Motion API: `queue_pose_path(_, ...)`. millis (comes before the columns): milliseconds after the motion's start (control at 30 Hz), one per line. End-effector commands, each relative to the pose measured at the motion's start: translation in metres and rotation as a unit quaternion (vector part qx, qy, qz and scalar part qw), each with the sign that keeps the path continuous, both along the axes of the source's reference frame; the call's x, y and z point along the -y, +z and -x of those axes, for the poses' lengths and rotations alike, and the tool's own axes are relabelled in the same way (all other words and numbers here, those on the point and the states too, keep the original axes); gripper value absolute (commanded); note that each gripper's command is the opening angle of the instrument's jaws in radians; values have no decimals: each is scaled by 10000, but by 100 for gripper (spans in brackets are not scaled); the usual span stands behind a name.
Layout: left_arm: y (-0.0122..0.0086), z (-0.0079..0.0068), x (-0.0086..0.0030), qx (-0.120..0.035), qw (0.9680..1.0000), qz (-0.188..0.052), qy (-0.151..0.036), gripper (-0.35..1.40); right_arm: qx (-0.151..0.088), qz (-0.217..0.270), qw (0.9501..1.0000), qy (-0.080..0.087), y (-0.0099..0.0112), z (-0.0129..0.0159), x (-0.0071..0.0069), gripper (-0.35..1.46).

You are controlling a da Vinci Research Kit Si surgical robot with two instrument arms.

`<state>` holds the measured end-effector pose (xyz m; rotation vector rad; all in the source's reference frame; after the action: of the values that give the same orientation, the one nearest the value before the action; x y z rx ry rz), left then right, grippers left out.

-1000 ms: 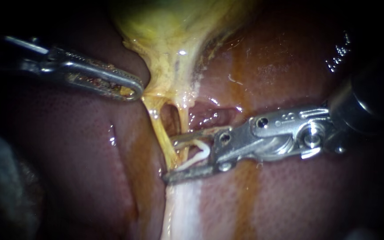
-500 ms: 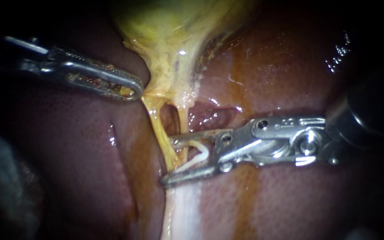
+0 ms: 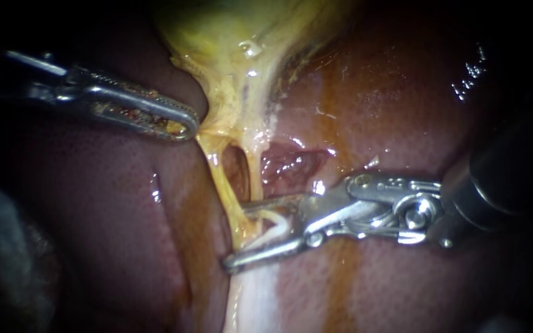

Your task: Clipping first clip left tube

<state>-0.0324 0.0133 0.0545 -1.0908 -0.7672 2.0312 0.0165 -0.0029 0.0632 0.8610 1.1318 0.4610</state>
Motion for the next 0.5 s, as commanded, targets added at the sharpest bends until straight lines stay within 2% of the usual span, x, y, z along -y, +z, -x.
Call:
queue_pose_path(33, 0, 0, 0, -2, 10000, 0, -4, -35, -22, -29, 10000, 26, 0, -3, 0, 49)
queue_pose_path(267, 0, 1, 0, -3, 10000, 1, -5, -35, -111, -57, 9999, 93, 2, -21, -3, 49)
queue_pose_path(500, 0, 1, 0, -3, 10000, 1, -5, -35, -149, -67, 9998, 70, 1, -31, -2, 48)
